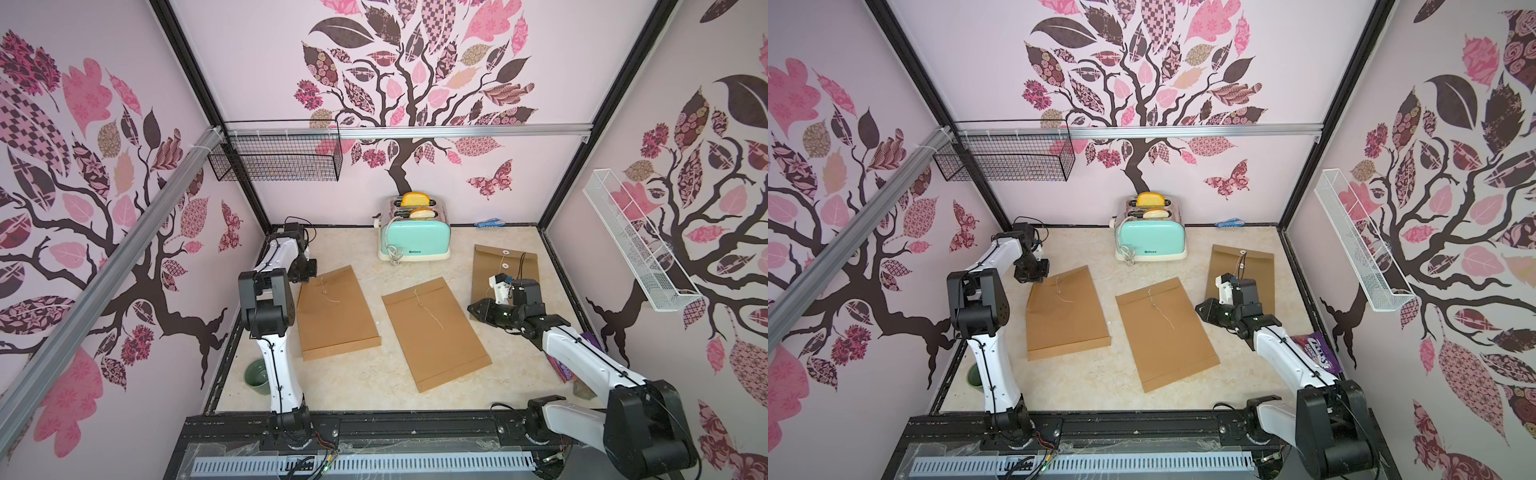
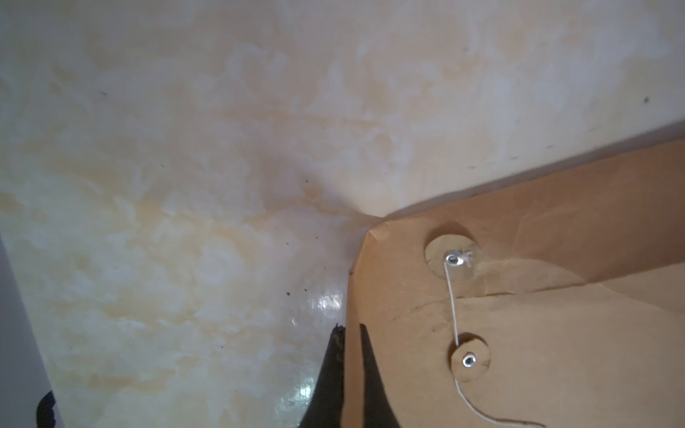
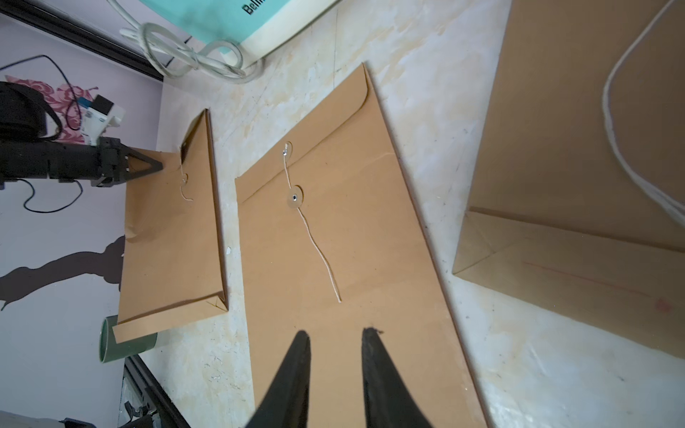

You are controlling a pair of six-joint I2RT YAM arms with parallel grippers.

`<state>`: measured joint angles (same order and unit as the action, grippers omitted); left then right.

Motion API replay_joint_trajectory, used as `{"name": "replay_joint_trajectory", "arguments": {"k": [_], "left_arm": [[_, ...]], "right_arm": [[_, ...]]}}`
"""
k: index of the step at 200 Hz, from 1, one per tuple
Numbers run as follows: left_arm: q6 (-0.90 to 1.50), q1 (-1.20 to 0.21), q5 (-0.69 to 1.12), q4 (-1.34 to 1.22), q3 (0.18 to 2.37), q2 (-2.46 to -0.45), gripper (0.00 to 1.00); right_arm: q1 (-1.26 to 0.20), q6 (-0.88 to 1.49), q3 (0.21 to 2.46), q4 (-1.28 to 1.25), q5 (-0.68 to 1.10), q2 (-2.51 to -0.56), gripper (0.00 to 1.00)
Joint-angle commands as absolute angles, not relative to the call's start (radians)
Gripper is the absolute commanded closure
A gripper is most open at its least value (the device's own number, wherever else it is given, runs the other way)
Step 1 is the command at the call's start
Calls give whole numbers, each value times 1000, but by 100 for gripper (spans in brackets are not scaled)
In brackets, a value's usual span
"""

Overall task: Close the mouth of the file bag
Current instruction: Place the file bag at the center of the board.

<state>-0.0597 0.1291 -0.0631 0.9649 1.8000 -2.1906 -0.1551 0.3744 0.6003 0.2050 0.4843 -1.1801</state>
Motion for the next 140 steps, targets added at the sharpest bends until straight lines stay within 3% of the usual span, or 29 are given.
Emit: {"name": "replay_joint_trajectory", "arguments": {"k": [1,11,25,52,99,114,140], "left_arm": [[-28,161,-88,894,1771,-2166,77],[0,187,-1,900,1775,-2163,56],[17,226,122,895,1775,-2145,40],[44,267,200,856,1755,-2116,23],[168,278,235,862,1713,-2065,18],[259,279,275,812,1644,-1974,18],[437,279,427,608,1429,-1759,18]], "right_arm": [[-150,366,591,198,473,-1196,72],[-150,367,587,179,483,-1206,71],[-151,360,600,175,501,-1223,71],[-150,353,640,180,512,-1263,71],[-117,361,674,231,467,-1312,67],[-103,356,679,244,462,-1338,62],[-103,337,695,297,516,-1406,61]]}}
